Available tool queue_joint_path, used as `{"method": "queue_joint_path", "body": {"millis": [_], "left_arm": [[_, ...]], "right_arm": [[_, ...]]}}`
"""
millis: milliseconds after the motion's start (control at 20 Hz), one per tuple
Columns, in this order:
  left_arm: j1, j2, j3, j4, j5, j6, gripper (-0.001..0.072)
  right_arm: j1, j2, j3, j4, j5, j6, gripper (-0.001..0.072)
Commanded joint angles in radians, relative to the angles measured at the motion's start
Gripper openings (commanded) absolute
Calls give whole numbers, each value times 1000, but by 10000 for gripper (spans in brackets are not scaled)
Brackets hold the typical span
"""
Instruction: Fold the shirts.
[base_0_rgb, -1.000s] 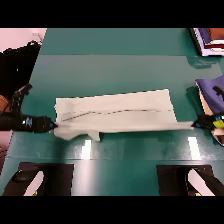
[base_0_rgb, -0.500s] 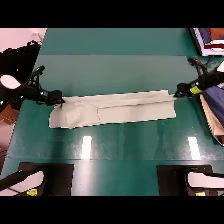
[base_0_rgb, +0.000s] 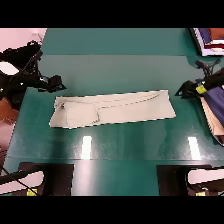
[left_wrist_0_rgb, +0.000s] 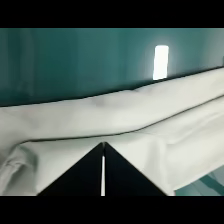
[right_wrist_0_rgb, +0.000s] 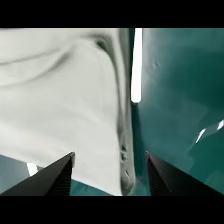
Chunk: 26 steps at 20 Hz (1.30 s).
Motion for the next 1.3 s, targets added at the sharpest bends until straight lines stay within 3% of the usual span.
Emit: {"method": "queue_joint_path", "body": {"millis": [0,200,400,450,500,600,850,950,1250], "left_arm": [[-47,-5,15,-74,10,19,23],[-194,-34,15,-74,94,8,23],[-339,-113,16,-78,127,-19,23],[-372,-135,16,-79,138,-22,23],[-400,-154,16,-79,156,-39,22],[-451,-192,17,-85,201,-53,22],[-546,-293,82,-103,206,-62,22],[-581,-341,126,-102,206,-61,22],[-597,-383,160,-107,244,-71,22]], "right_arm": [[-73,-8,-120,25,-5,-56,594],[-53,-8,-241,164,-93,-126,576],[38,-65,-211,195,-112,-140,543],[65,-82,-191,200,-102,-140,492],[89,-97,-172,214,-92,-141,386],[132,-103,-139,219,-73,-165,24],[168,1,-23,292,-6,-183,17],[186,74,34,369,-5,-164,16],[319,190,238,376,-11,-77,17]]}}
